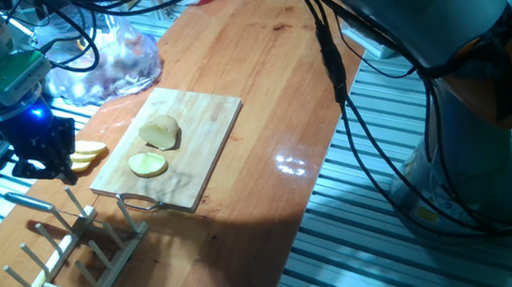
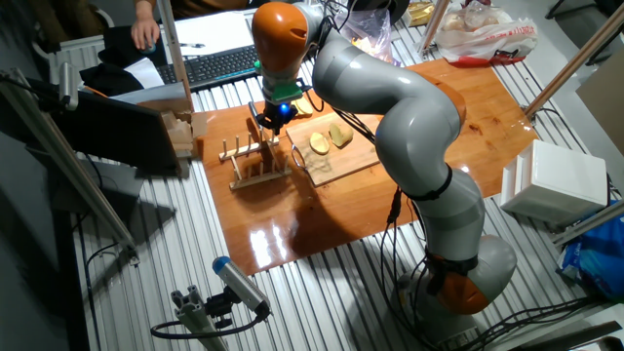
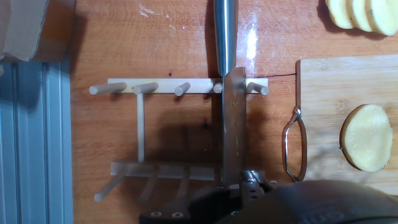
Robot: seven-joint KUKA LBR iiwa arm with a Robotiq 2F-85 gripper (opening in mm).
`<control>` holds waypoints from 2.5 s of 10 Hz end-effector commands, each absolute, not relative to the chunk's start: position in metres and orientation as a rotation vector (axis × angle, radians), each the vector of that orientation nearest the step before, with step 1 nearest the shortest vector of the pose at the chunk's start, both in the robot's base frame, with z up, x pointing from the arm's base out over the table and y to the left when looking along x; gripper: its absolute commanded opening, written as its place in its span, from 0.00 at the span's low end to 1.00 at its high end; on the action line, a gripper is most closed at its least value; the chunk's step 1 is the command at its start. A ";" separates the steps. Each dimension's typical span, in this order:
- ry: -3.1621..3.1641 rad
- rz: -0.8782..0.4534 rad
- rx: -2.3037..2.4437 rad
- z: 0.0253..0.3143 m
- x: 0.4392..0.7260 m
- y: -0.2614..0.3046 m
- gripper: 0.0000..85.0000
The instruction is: Chop the potatoes
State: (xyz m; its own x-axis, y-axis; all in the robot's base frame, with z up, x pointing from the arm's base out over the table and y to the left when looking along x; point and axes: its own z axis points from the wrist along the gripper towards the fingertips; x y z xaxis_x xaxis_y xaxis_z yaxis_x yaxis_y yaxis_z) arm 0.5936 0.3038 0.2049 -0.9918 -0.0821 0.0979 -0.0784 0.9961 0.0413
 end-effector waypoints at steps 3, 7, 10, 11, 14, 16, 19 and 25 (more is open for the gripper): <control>-3.041 -0.059 0.123 0.205 0.593 0.304 0.00; -3.040 -0.060 0.099 0.206 0.590 0.307 0.00; -3.034 -0.069 0.081 0.206 0.588 0.310 0.00; -3.032 -0.069 0.077 0.205 0.588 0.310 0.00; -3.031 -0.068 0.063 0.204 0.585 0.311 0.00; -3.029 -0.065 0.053 0.203 0.583 0.312 0.00; -3.028 -0.063 0.053 0.203 0.583 0.312 0.00; -3.015 -0.078 0.045 0.205 0.583 0.313 0.00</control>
